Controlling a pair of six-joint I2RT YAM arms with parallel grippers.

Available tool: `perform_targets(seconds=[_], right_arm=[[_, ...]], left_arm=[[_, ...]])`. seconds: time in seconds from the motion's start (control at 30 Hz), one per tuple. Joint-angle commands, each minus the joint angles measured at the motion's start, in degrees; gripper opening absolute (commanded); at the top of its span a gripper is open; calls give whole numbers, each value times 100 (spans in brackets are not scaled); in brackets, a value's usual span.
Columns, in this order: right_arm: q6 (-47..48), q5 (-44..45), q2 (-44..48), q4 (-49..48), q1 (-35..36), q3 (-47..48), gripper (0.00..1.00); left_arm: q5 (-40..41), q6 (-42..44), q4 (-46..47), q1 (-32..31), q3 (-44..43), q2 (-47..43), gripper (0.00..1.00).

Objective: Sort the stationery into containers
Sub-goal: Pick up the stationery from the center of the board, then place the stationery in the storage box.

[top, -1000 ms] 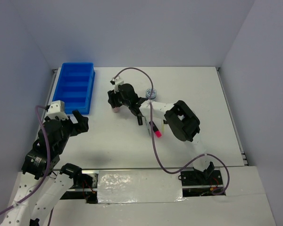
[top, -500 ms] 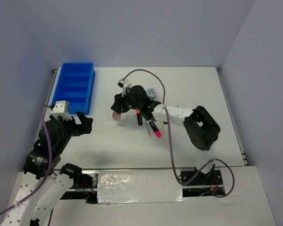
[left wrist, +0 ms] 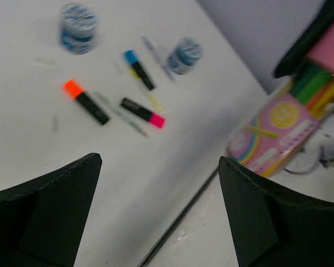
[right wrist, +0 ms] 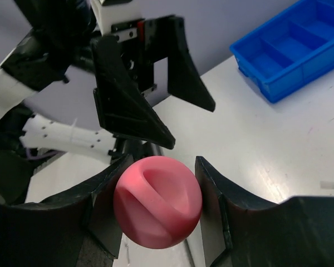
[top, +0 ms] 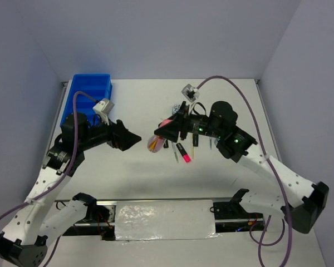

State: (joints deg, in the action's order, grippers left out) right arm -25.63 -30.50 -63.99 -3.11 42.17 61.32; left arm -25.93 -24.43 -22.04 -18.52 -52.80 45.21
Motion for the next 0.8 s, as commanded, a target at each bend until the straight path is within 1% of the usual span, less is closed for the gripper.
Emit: perform_targets(seconds=[0.0, 0.07, 0.1, 0.2, 0.23, 0.27, 0.33, 0.4, 0.53, 0.63, 0.77], right_arm=[[-328, -377, 597, 583, -217, -102, 0], [-582, -692, 851, 601, -349, -129, 0], [-636, -781, 914, 523, -428, -181, 0], [-908, -791, 1081, 339, -455, -313, 0], [-1092, -791, 1107, 120, -447, -348, 0], [-1172, -808, 1142, -65, -447, -418, 0], [-1278, -765, 1117, -84, -447, -410, 0], [-1278, -878, 985, -67, -447, -340, 0], [-1252, -1142, 800, -154, -421, -278, 0], [-1086, -1186, 730, -154, -342, -217, 0], [-892, -1081, 712, -93, -254, -208, 0]], left_arm=[[-2064, 15, 1001, -326, -661, 233, 99], [-1794, 262, 650, -563, -933, 435, 99], [-1732, 411, 483, -791, -1074, 506, 99], [-1626, 395, 622, -1196, -996, 612, 99], [-1269, 403, 622, -1293, -961, 603, 99], [-1108, 447, 622, -1468, -935, 594, 99], [-914, 482, 683, -1627, -926, 594, 99], [-957, 518, 824, -1821, -917, 629, 99], [-975, 588, 763, -2076, -1162, 988, 99], [-975, 562, 728, -2234, -1277, 1322, 96], [-624, 649, 535, -2752, -1549, 1648, 91]])
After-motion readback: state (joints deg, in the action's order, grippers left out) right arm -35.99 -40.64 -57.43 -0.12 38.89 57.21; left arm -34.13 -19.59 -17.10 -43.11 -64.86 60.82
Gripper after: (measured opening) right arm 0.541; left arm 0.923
